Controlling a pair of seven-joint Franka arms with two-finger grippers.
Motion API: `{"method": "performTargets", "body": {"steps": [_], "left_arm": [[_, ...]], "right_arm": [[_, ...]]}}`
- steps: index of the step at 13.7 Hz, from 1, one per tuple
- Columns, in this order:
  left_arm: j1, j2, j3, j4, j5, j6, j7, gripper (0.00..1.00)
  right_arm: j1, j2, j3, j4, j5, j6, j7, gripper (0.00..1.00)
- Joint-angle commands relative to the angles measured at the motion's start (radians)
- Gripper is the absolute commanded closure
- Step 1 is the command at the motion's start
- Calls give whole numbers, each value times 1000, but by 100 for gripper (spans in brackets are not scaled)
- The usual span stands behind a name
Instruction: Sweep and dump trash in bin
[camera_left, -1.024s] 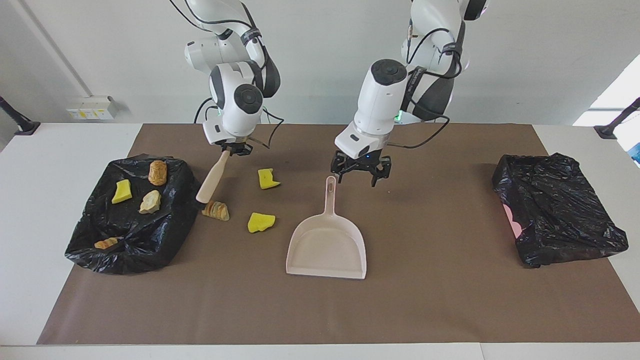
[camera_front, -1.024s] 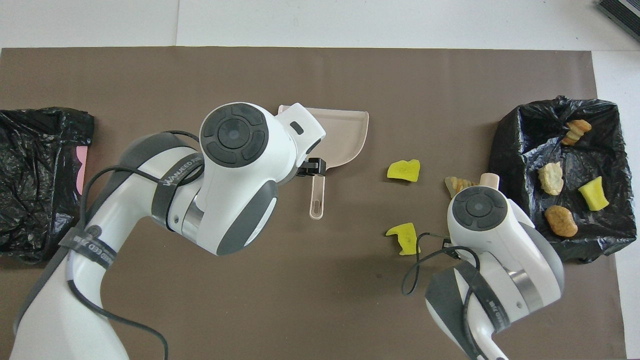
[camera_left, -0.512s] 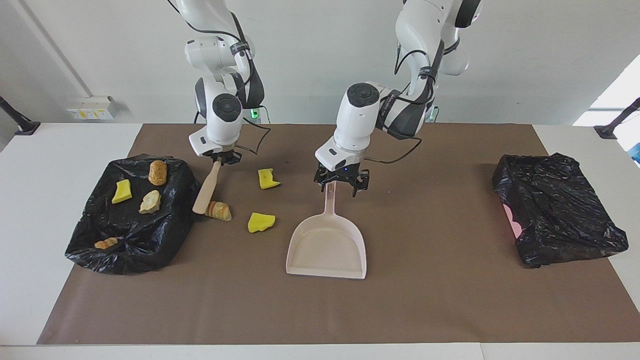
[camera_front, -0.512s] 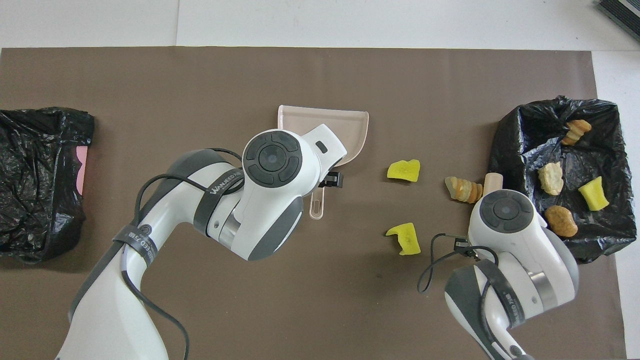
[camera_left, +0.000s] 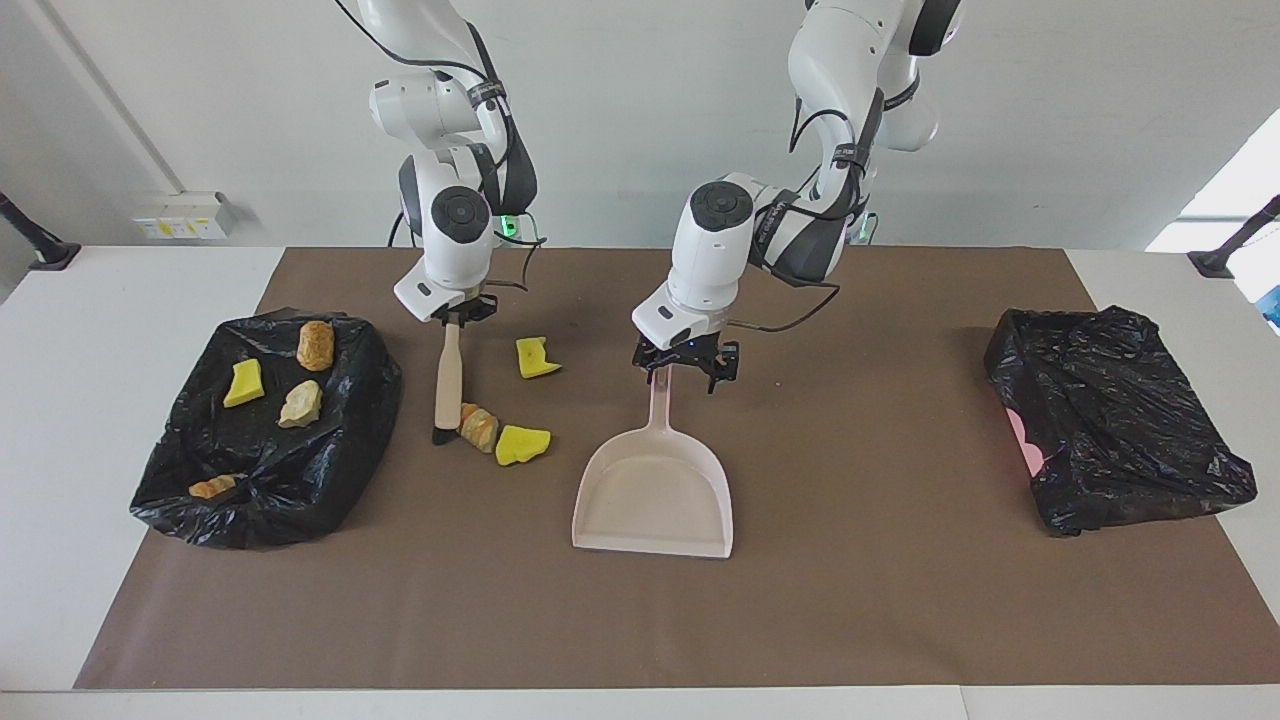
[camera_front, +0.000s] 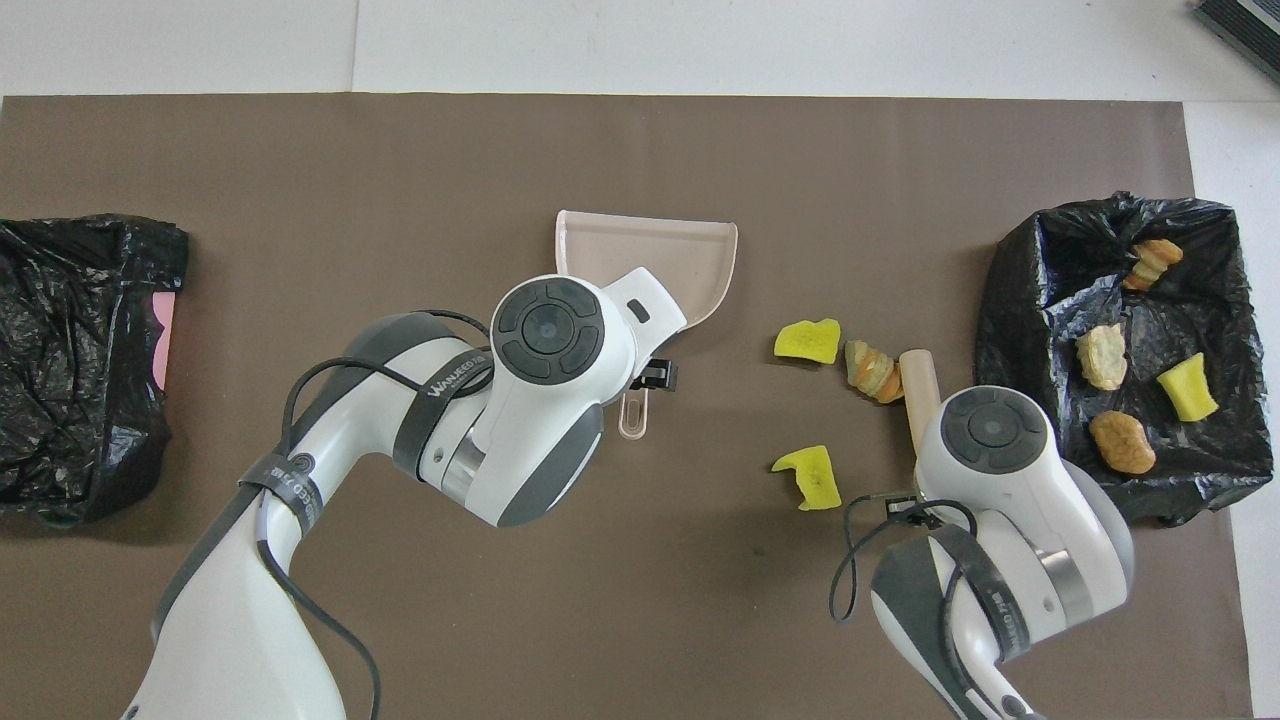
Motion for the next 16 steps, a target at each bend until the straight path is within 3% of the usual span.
{"method": "performTargets", "body": {"steps": [1, 5, 6, 8, 9, 12, 16], "left_arm": [[-35, 31, 17, -1, -5, 60, 1, 0], [-24, 36, 18, -6, -1, 97, 7, 0], [-13, 38, 18, -1, 7, 100, 10, 10], [-13, 38, 18, -1, 10, 91, 13, 72], [-13, 38, 18, -1, 10, 91, 13, 92], [-10, 38, 23, 2, 10, 85, 82, 100], [78, -27, 34, 4, 10, 25, 348, 100]], "right_arm": [[36, 0, 3, -1, 101, 17, -44, 100], [101, 26, 3, 54, 175, -5, -25, 100], [101, 28, 3, 76, 175, -37, -13, 100], [82, 8, 0, 122, 175, -119, -21, 100], [73, -18, -5, 127, 175, -168, -24, 100], [49, -96, -3, 93, 178, -251, 43, 100], [62, -237, -3, -95, 256, -222, 105, 100]]}}
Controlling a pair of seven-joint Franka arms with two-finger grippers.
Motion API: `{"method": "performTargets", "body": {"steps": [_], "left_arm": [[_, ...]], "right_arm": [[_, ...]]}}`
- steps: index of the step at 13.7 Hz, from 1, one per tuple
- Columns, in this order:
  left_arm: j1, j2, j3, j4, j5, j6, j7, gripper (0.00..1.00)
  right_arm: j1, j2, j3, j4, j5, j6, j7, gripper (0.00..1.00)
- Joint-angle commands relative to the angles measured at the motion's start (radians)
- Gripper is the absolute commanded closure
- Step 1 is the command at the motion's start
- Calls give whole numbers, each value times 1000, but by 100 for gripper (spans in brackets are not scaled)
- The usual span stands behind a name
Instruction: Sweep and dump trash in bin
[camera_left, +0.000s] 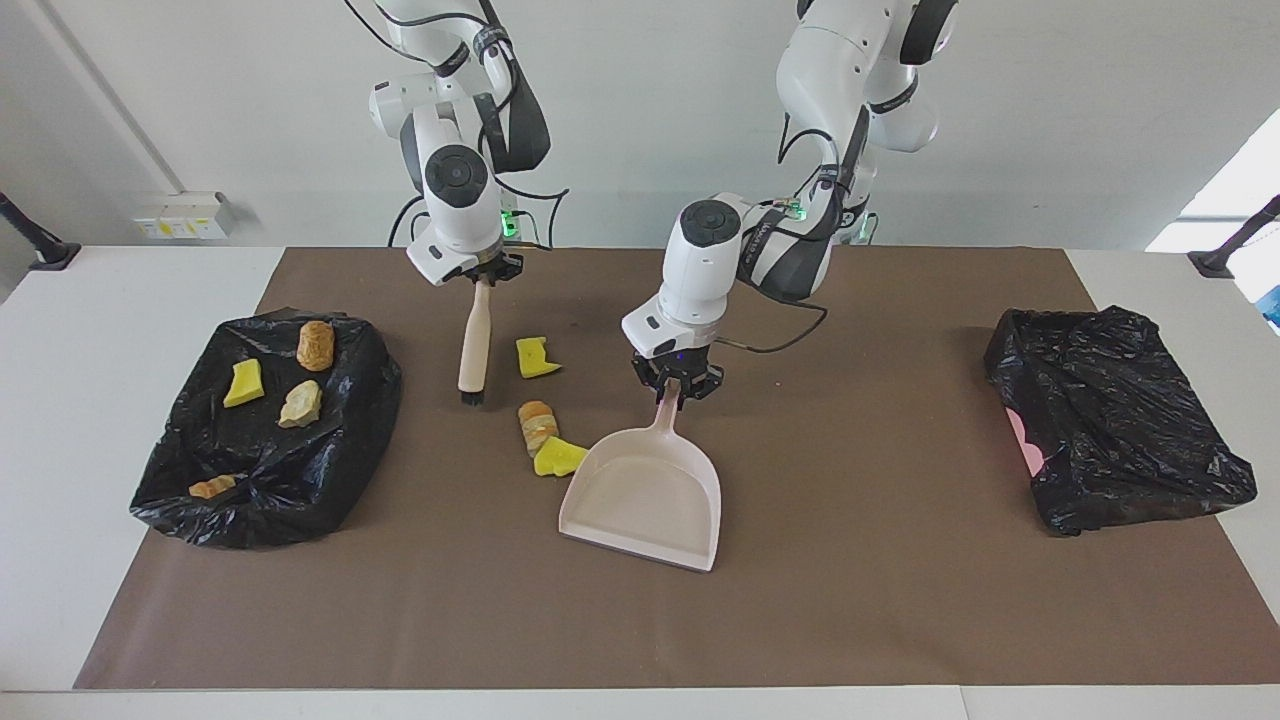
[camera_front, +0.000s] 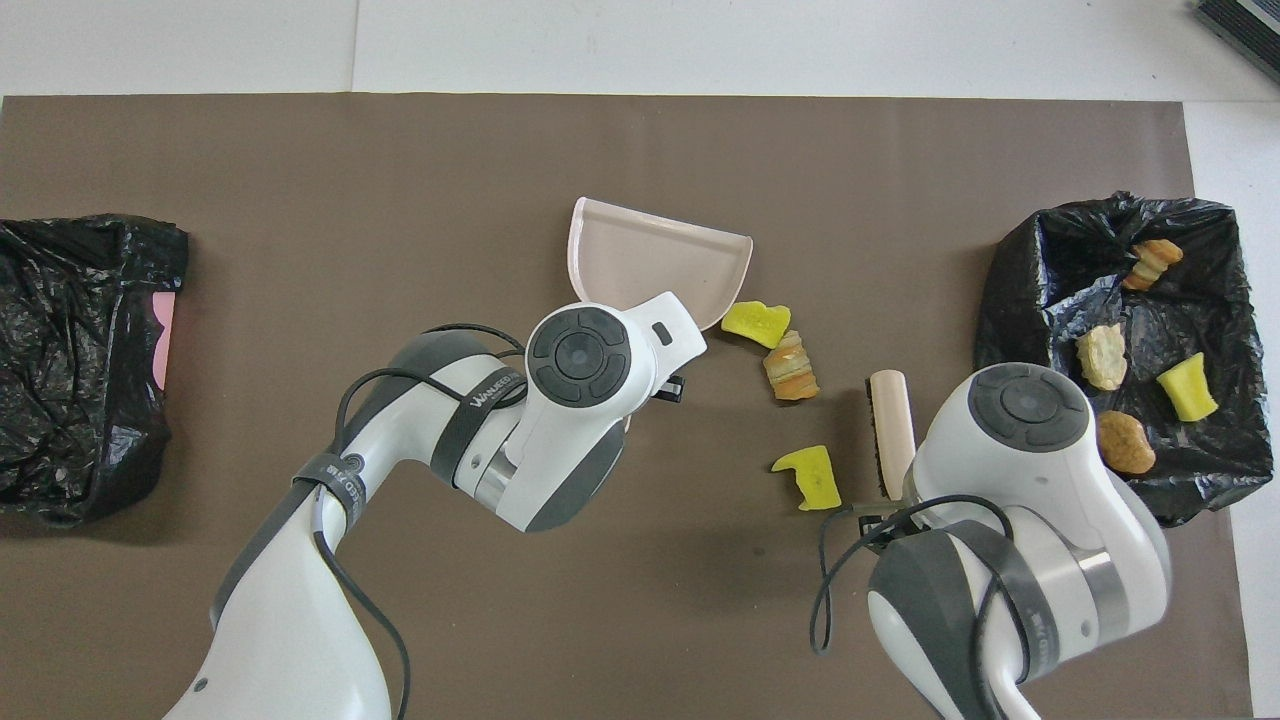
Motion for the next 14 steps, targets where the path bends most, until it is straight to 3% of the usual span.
{"method": "performTargets", "body": {"steps": [1, 4, 8, 11, 14], "left_arm": [[82, -84, -2, -1, 7, -86, 211, 100], [157, -146, -2, -2, 5, -205, 430, 100], [228, -209, -2, -15, 5, -325, 724, 100], [254, -229, -2, -28, 3, -399, 1015, 100], [254, -305, -2, -160, -7, -381, 1118, 100]], "right_arm": [[1, -129, 3, -150, 85, 57, 35, 100], [82, -114, 6, -167, 134, 115, 153, 100], [196, -16, 8, -160, 156, 258, 394, 100], [227, 62, 8, -86, 199, 316, 425, 100], [279, 187, 9, 25, 235, 342, 428, 100]]}}
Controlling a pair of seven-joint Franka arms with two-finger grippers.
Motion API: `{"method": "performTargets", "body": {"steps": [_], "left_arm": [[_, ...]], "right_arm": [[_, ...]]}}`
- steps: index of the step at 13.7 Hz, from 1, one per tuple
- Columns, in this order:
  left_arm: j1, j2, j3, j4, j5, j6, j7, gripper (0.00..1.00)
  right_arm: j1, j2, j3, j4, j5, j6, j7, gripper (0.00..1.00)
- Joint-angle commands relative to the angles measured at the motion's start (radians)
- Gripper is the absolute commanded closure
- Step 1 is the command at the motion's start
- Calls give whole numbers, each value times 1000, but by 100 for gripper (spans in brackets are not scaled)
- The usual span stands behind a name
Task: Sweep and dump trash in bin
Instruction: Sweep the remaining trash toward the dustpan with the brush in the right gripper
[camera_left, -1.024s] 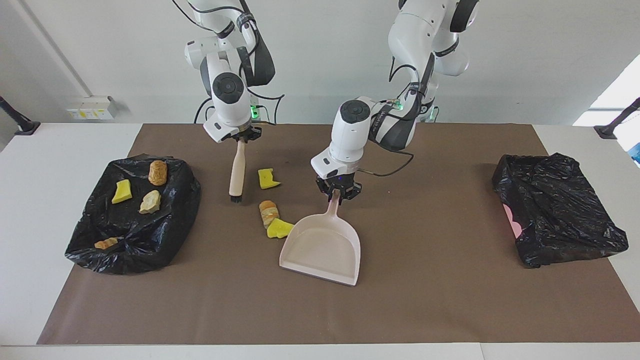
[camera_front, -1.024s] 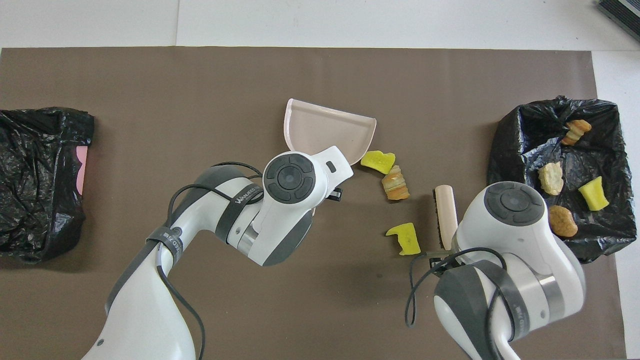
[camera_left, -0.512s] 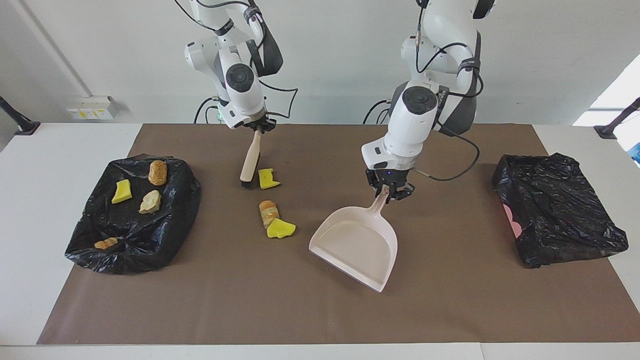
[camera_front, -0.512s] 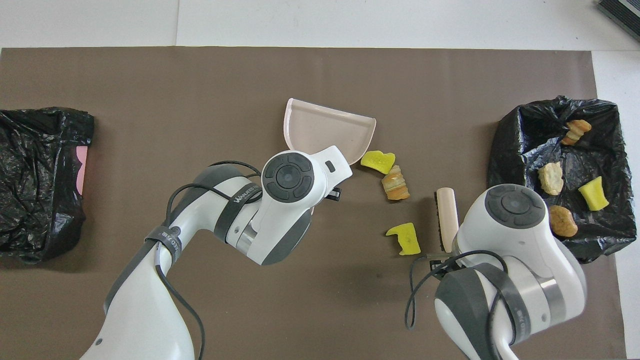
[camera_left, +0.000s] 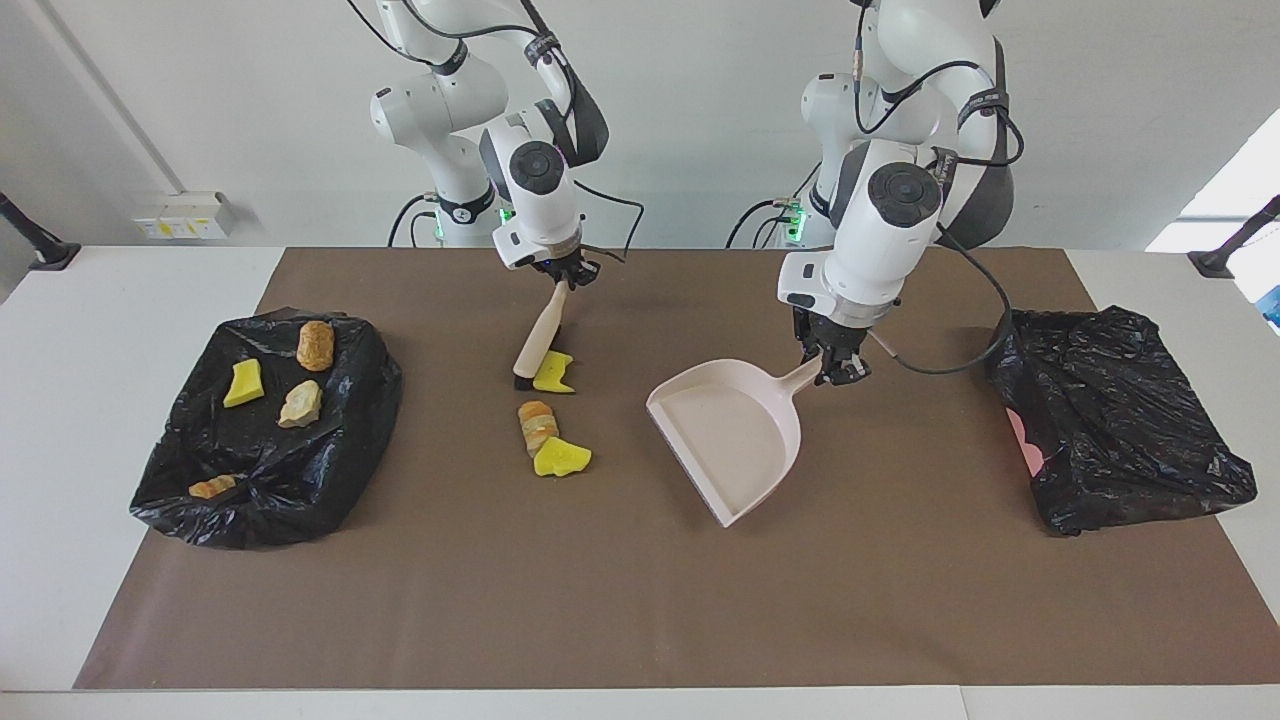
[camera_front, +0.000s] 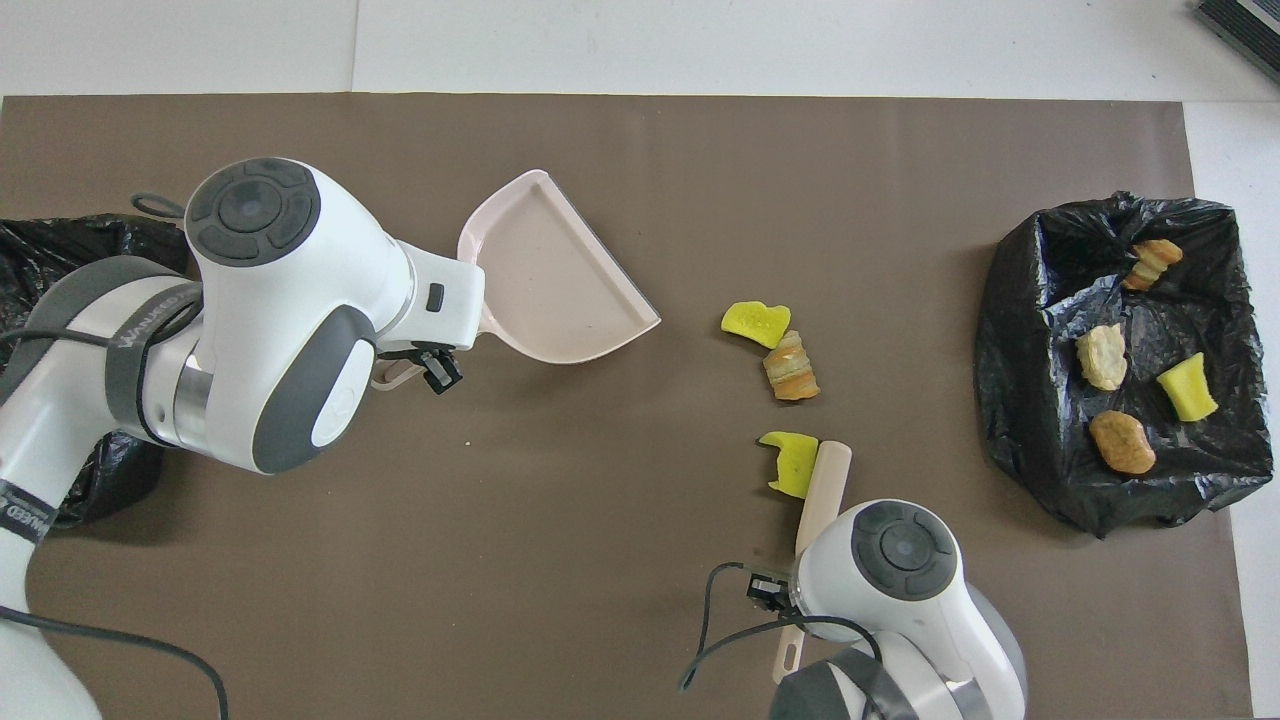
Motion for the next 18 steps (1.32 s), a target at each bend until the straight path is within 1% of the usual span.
{"method": "performTargets", "body": {"steps": [1, 3, 4, 6, 7, 9, 10, 11, 12, 14, 16, 17, 18], "left_arm": [[4, -112, -8, -170, -13, 29, 54, 100], [-20, -112, -9, -227, -30, 133, 42, 100], [-31, -107, -9, -237, -30, 158, 38, 100], [-33, -127, -9, -294, -48, 176, -16, 100], [-33, -136, -9, -303, -48, 189, -10, 100], [-31, -141, -8, -314, -48, 189, -1, 100], [-33, -149, -8, -332, -48, 192, -2, 100], [-37, -150, -9, -342, -48, 193, -11, 100], [-53, -150, -8, -348, -48, 198, -16, 100], [-53, -150, -8, -350, -48, 210, -19, 100], [-48, -147, -8, -350, -50, 224, -40, 100], [-53, -146, -8, -350, -50, 242, -89, 100], [-53, -146, -9, -350, -50, 249, -135, 100]], "right_arm": [[48, 147, -1, 133, 42, 22, 10, 100], [59, 209, 1, 220, 42, 12, -2, 100], [61, 229, 1, 269, 42, -4, -2, 100], [73, 288, 1, 415, 42, -119, 0, 100], [61, 299, 1, 473, 34, -177, -2, 100], [20, 283, -8, 523, 20, -260, -38, 100], [-2, 267, -11, 532, -5, -294, -86, 100], [-19, 263, -13, 535, -69, -314, -114, 100], [-40, 262, -10, 532, -144, -319, -137, 100], [-91, 259, -11, 514, -232, -317, -239, 100], [-154, 247, -10, 468, -309, -292, -350, 100], [-175, 230, -11, 424, -332, -246, -400, 100], [-218, 212, -11, 370, -354, -192, -469, 100]]}}
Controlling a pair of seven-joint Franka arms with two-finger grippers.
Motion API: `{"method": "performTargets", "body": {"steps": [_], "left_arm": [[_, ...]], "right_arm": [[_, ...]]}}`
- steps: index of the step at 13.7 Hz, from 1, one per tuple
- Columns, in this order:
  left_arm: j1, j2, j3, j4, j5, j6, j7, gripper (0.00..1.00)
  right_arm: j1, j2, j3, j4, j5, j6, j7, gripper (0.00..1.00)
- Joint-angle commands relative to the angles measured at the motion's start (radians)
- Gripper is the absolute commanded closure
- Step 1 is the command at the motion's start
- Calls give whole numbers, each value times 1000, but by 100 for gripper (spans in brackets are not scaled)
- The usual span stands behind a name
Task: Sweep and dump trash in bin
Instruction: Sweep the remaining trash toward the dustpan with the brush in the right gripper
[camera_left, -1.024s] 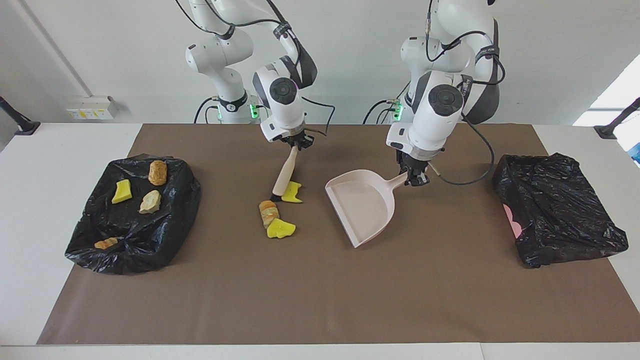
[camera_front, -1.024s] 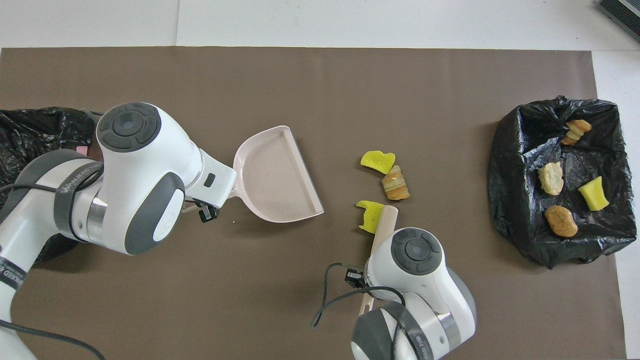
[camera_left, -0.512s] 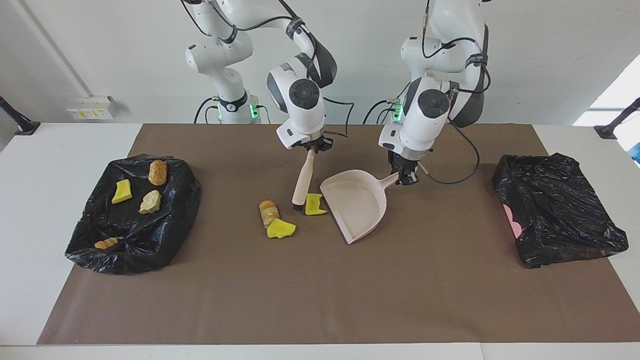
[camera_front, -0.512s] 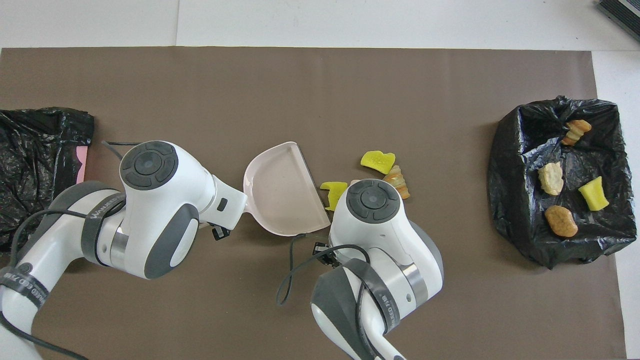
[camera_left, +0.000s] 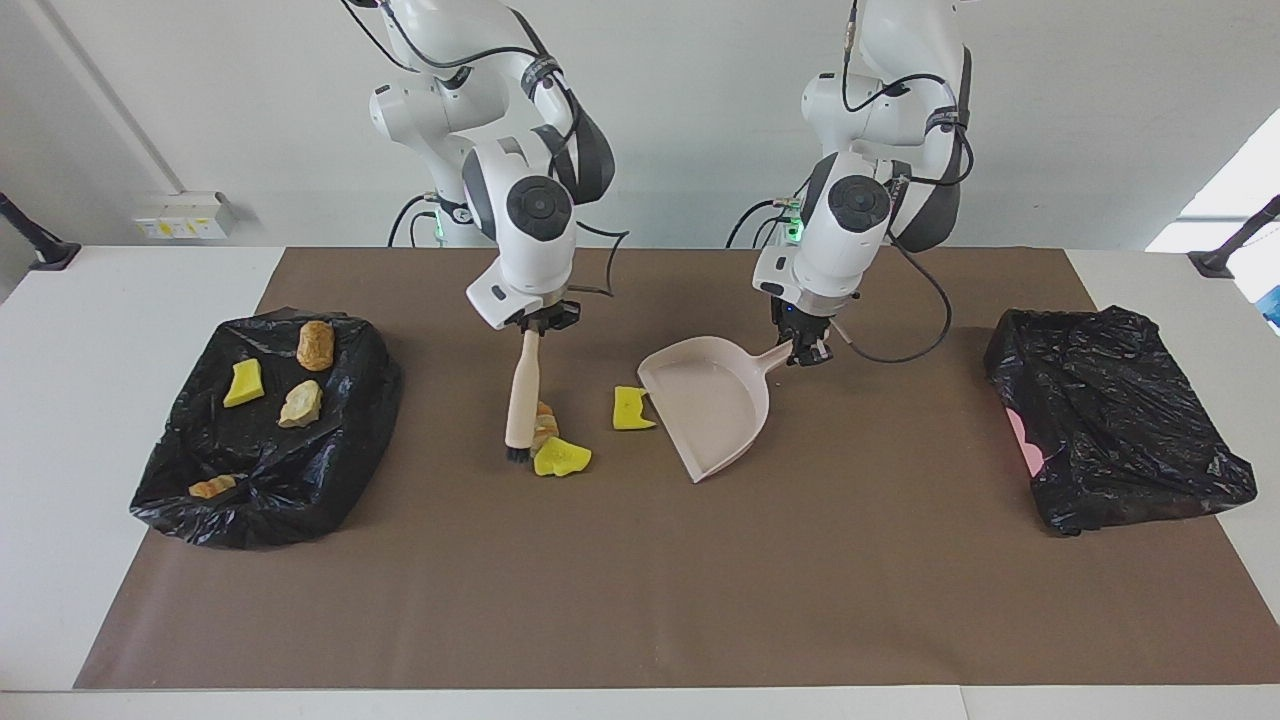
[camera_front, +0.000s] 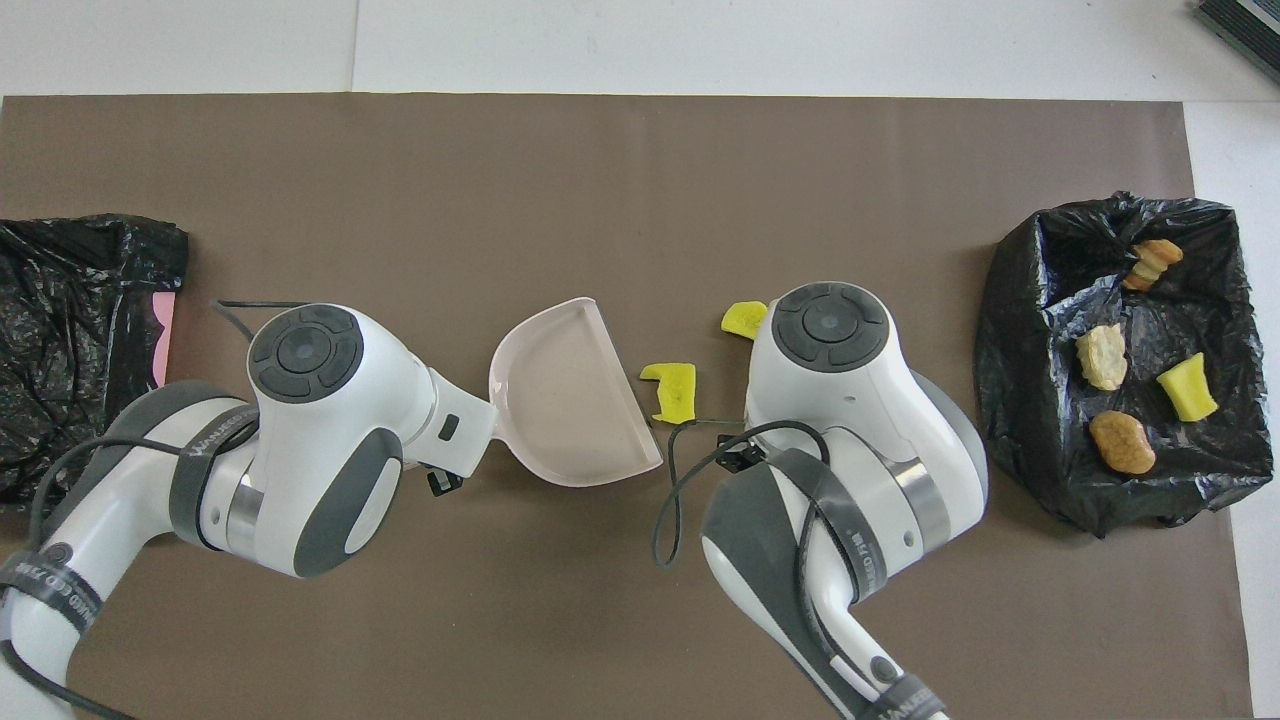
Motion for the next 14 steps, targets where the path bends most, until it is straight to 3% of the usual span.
{"method": "performTargets", "body": {"steps": [1, 4, 7, 14], "left_arm": [[-19, -34, 11, -35, -11, 41, -82, 100], [-17, -37, 11, -41, -11, 39, -82, 100], [-17, -37, 12, -41, -11, 41, -76, 100], [-19, -40, 11, -46, -11, 38, -76, 100]], "right_arm": [[-85, -53, 11, -134, -55, 123, -167, 100], [-82, -18, 14, -152, -65, 183, -225, 100], [-3, 34, 20, -131, -46, 216, -208, 100], [188, 68, 23, -80, 222, 258, -187, 100]]}}
